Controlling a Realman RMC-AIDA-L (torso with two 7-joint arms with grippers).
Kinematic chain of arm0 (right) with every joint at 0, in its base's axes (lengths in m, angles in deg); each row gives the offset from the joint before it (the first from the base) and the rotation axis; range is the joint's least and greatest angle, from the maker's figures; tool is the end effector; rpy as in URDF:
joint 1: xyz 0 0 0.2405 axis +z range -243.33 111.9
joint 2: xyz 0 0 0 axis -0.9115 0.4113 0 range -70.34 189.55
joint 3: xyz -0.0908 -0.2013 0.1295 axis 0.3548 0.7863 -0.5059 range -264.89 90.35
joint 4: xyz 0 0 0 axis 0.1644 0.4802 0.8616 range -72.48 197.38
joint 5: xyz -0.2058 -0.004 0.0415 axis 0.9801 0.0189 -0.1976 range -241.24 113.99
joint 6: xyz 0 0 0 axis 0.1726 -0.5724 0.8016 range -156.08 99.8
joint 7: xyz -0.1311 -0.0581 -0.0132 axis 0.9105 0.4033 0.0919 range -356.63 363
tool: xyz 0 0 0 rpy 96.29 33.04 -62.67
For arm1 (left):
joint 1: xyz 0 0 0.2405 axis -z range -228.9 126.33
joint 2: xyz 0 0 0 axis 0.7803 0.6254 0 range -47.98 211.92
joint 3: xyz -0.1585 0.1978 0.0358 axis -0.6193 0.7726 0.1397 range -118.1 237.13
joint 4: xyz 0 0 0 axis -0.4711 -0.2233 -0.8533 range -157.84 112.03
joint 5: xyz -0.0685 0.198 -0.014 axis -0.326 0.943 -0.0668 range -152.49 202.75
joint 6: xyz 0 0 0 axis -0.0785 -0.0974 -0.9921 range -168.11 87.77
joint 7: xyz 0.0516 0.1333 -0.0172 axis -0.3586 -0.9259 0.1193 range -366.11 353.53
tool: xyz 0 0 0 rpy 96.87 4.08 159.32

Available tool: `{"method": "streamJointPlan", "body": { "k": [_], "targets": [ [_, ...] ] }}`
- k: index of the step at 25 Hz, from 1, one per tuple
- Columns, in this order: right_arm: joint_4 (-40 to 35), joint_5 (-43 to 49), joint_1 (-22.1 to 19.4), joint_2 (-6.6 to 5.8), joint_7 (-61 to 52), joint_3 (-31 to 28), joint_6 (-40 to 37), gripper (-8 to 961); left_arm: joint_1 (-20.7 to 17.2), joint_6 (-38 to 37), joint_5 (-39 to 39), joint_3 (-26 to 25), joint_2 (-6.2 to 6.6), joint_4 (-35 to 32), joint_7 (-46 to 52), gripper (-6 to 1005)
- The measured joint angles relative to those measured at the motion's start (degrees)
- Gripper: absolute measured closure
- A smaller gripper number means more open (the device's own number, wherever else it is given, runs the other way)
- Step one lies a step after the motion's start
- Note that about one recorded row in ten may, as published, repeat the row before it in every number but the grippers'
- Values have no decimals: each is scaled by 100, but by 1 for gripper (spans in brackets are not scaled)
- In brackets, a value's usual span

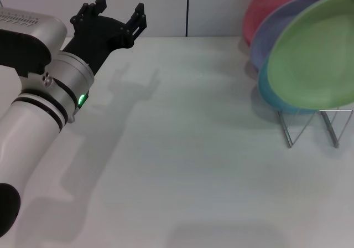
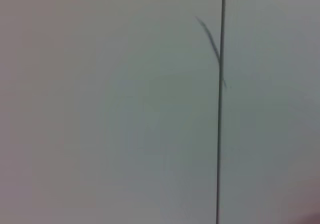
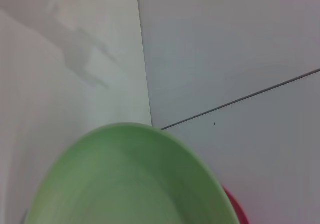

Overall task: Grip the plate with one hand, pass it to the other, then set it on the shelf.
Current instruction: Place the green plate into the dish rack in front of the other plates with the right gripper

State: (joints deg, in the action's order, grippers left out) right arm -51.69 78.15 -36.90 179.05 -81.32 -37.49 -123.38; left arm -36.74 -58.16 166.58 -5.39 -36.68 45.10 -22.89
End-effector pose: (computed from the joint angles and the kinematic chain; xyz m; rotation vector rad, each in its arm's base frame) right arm 0.1354 0.3365 0.1716 -2.2609 -0.4816 -0.4352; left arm -0.1672 0.3687 -0.0316 -1.8373 -0.5325 -0.7363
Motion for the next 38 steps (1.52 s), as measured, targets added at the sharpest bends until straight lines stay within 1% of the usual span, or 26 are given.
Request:
{"method": "streamJointPlan", "body": {
  "k": [13, 21, 26, 31, 35, 37, 38],
  "targets": [
    [102, 108, -228, 29, 296, 71, 65, 808, 132, 0, -77, 66, 0, -94, 0, 223],
    [450, 245, -429, 43, 351, 300, 320, 797, 215, -2, -75, 75, 0, -168, 0, 222],
    [575, 501, -483, 44, 75, 531, 352, 791, 329, -2, -77, 91, 0, -287, 73, 222],
    [627, 596, -457, 44, -173, 617, 343, 784, 449, -3, -82, 106, 0, -414, 140, 222],
    [577, 665, -426, 43, -470, 690, 190, 779, 496, -2, -83, 104, 0, -479, 141, 223],
    [552, 598, -399, 43, -625, 691, 82, 545, 519, -2, -83, 99, 0, -508, 142, 223],
    [552, 598, -399, 43, -625, 691, 82, 508, 523, -2, -83, 99, 0, -520, 142, 223]
  ]
}}
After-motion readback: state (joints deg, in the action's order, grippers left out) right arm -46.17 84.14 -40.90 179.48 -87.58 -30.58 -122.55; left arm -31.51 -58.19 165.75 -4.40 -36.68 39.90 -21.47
